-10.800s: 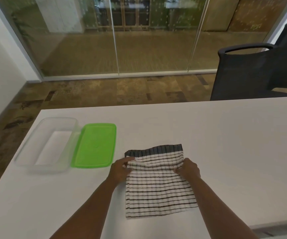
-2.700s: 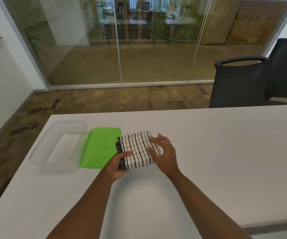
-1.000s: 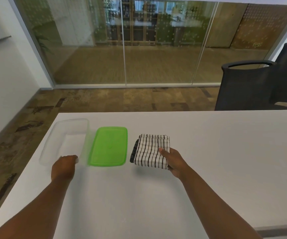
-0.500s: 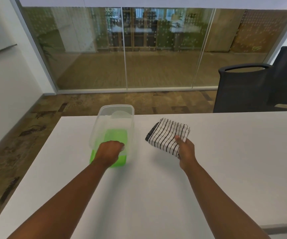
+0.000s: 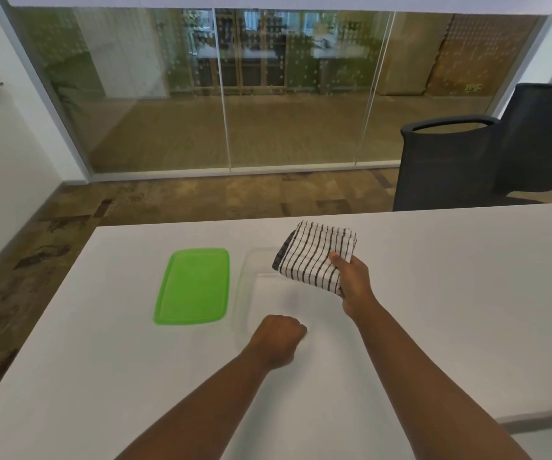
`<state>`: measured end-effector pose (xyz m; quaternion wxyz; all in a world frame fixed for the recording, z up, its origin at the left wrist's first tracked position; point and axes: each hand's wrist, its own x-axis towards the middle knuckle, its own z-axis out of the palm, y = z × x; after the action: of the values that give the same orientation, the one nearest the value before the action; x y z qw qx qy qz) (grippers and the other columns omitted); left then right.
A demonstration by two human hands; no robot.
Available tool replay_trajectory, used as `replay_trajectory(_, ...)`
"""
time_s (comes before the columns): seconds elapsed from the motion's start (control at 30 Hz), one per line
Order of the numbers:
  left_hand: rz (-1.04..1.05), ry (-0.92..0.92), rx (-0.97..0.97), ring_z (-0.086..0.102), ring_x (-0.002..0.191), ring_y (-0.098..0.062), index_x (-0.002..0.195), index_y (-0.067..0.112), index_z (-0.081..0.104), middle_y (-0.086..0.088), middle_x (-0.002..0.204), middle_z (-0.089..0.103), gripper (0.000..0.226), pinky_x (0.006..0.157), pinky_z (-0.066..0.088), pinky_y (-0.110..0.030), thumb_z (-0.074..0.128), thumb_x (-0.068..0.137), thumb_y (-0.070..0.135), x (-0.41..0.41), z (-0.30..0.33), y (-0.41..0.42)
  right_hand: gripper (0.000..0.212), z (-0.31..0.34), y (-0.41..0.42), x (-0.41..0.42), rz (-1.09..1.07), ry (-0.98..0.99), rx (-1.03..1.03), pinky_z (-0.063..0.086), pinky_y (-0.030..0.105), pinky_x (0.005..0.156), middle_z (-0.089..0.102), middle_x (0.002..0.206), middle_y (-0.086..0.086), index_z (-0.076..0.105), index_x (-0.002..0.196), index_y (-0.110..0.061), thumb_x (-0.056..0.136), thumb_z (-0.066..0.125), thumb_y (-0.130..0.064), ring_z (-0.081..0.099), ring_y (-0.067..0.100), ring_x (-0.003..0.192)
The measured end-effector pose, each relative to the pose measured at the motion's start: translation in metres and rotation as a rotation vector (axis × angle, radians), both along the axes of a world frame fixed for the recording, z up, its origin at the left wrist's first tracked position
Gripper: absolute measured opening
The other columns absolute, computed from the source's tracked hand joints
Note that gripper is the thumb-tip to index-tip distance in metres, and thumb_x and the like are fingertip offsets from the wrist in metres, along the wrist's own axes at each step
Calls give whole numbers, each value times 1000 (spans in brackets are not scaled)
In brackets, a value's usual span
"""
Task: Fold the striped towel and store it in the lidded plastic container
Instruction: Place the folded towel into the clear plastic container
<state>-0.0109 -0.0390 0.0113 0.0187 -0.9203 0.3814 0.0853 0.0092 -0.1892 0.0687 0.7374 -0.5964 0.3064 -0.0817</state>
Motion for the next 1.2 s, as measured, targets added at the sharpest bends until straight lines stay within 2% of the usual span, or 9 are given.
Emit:
replay_trajectory(0.17,-68,-136,-70,67,77,-27,80,8,64,-8,83,70,12,58,29,-26,64,68,6,-16,-9,-10,37,-11,1,3,60,57,-21,48,35,87,58,129,12,52,129,-10,92,53,-16,57,25,108)
replay_trajectory(0.27,-47,-19,-129,66,87,-32,100,7,62,-11,97,70,23,63,41,-32,53,88,25,-18,-13,-7,37,-17,3,8,131,105,-74,49,34,84,60,127,12,53,128,-9,91,54,-16,58,26,109)
replay_trajectory(0.33,-64,-116,-345,70,70,-22,88,13,71,-2,80,74,33,57,51,-25,57,82,43,-15,-11,3,35,-22,5,11,172,146,-150,50,37,87,61,125,14,56,125,-8,90,55,-16,59,30,111)
replay_trajectory(0.43,101,-279,-704,67,52,-17,69,15,70,2,63,71,24,44,51,-21,55,77,32,-6,-13,25,33,-33,11,15,234,248,-333,51,39,92,62,123,16,58,120,-7,89,56,-17,59,32,111)
replay_trajectory(0.6,767,-65,-696,64,98,-28,115,9,57,-8,117,62,33,73,53,-37,45,87,23,15,-22,42,39,-50,31,21,373,387,-436,46,38,95,56,131,15,51,127,-6,88,55,-14,53,32,118)
replay_trajectory(0.7,903,206,-638,51,123,-25,137,13,39,-5,142,46,46,97,44,-38,44,93,26,18,-37,44,42,-60,45,23,347,366,-311,45,40,99,52,134,15,42,132,-6,91,51,-9,51,32,121)
replay_trajectory(0.8,935,302,-696,49,127,-24,140,17,38,-4,143,48,45,104,41,-38,41,95,22,20,-41,42,45,-71,51,22,343,449,-401,45,40,97,50,134,19,31,135,-5,92,44,-5,50,34,121)
replay_trajectory(1.0,961,299,-740,50,126,-24,139,18,40,-3,141,50,45,104,41,-37,41,95,20,18,-43,42,75,-81,55,15,501,484,-978,45,42,93,38,138,20,-1,148,-16,89,41,2,54,36,113)
replay_trajectory(1.2,924,301,-863,53,124,-22,135,21,47,-4,135,57,41,102,42,-36,36,97,33,17,-48,47,51,-77,45,12,549,278,-1401,50,37,76,45,128,12,36,134,-12,87,48,1,52,28,106)
